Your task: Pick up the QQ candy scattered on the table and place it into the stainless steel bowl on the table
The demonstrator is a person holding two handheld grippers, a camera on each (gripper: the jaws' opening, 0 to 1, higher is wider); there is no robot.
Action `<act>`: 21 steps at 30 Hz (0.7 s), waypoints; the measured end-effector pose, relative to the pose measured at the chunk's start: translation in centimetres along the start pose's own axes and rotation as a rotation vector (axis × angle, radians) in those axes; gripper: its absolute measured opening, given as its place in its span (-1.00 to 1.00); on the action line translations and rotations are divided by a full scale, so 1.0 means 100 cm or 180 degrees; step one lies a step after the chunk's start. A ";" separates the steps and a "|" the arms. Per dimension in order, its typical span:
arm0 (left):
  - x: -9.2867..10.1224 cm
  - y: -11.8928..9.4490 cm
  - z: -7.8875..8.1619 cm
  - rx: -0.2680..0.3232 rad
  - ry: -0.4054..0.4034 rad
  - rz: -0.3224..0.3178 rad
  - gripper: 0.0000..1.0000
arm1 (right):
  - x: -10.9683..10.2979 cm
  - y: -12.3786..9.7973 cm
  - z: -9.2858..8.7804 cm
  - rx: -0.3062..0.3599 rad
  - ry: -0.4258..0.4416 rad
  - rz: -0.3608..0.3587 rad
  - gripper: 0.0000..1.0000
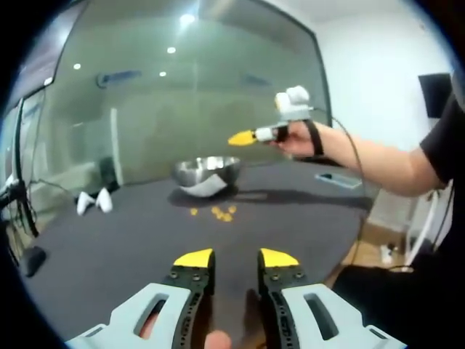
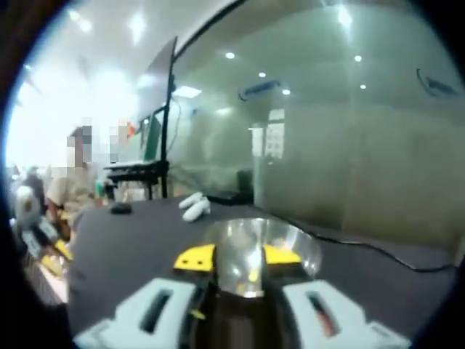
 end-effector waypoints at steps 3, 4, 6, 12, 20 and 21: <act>0.000 0.000 -0.001 0.0007 -0.0018 -0.0003 -0.50 | -0.015 -0.018 -0.010 -0.0015 -0.0041 0.0176 -0.52; -0.001 0.000 -0.003 0.0006 -0.0025 -0.0001 -0.50 | -0.021 -0.024 -0.014 -0.0026 -0.0044 0.0236 -0.52; -0.001 0.001 -0.008 -0.0028 -0.0034 0.0002 -0.50 | -0.033 -0.034 -0.025 -0.0077 -0.0073 0.0389 -0.51; 0.001 -0.001 -0.002 0.0030 0.0018 0.0003 -0.50 | -0.061 -0.056 -0.055 -0.0226 -0.0130 0.0646 -0.49; 0.002 -0.002 0.000 0.0047 0.0039 0.0015 -0.50 | -0.079 -0.051 -0.080 -0.0385 -0.0186 0.0776 -0.50; 0.003 -0.003 0.000 0.0038 0.0044 0.0013 -0.50 | -0.073 -0.045 -0.085 -0.0417 -0.0159 0.0779 -0.50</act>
Point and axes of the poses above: the point that each gripper's makers call its tool centre point, and the gripper's own axes: y roughly forward along the fingers, x roughly to its right, z roughly out of its top, the point moved 2 cm from there along -y, roughly backward along the fingers, and after that the axes turned 6 degrees about x, right-handed, at the moved point
